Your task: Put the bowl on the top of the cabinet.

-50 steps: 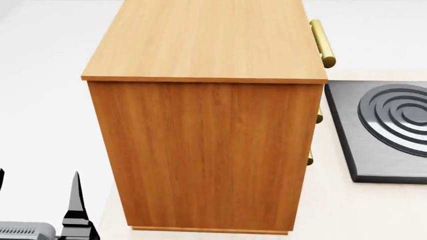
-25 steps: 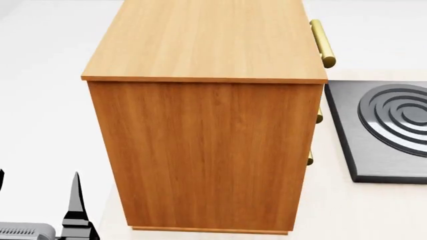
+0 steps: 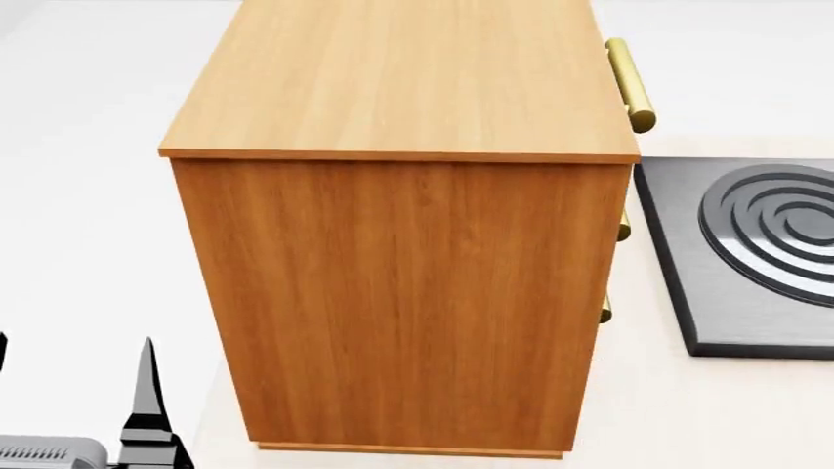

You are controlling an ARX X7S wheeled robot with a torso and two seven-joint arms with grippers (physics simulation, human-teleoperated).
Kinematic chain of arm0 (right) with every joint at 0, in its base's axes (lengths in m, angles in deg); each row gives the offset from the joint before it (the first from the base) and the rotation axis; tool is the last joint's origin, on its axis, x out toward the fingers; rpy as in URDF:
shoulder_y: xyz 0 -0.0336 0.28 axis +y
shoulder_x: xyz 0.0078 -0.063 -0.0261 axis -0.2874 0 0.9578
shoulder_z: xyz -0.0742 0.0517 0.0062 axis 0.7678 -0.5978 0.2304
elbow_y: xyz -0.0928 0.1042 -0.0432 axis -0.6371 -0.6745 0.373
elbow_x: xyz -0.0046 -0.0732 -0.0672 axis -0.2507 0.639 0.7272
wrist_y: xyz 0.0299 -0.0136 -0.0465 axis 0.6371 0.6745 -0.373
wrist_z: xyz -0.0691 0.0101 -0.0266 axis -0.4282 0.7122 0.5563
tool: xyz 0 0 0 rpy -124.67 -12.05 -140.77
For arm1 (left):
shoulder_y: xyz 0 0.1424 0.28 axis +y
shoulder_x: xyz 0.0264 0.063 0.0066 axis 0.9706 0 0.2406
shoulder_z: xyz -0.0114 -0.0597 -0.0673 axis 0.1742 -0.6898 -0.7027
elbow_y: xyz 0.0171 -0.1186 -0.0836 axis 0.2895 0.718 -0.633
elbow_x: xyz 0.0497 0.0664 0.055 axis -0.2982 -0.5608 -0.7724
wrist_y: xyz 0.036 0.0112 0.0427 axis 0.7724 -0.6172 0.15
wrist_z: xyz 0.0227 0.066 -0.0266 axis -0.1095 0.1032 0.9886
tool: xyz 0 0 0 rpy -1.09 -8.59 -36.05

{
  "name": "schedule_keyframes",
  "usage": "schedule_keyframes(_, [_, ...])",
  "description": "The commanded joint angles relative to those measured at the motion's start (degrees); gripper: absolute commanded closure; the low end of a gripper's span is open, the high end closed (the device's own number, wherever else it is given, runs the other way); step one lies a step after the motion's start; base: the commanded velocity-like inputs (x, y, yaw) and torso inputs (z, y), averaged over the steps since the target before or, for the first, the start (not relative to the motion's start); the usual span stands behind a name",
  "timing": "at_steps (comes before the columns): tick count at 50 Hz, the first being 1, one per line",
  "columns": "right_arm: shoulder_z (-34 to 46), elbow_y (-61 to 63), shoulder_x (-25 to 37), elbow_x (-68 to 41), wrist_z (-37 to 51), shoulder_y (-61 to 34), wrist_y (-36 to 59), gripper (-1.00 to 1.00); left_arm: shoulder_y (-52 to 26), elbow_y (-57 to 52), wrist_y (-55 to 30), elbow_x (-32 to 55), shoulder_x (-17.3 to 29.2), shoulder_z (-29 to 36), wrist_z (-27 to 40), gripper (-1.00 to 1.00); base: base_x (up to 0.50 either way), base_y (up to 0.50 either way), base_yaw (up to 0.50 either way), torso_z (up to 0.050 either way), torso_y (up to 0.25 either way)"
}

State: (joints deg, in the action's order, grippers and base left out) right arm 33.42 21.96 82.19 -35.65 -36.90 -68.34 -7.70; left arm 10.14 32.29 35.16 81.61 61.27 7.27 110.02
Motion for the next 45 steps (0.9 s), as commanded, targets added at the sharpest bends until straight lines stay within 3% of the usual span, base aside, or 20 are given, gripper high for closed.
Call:
schedule_keyframes(1, [1.15, -1.12, -0.04, 0.53, -0.09, -0.45, -0.74, -1.0, 0.1, -0.13, 0.16, 0.1, 0.19, 0.16, 0.25, -1.0, 0.0, 0.0, 0.0, 0.0, 0.0])
schedule_keyframes(45, [1.26, -3.94, 0.11, 1.16, -0.61, -0.21, -3.45, -1.0, -0.05, -0.12, 0.38, 0.64, 0.79, 0.72, 1.07, -1.0, 0.0, 0.0, 0.0, 0.0, 0.0])
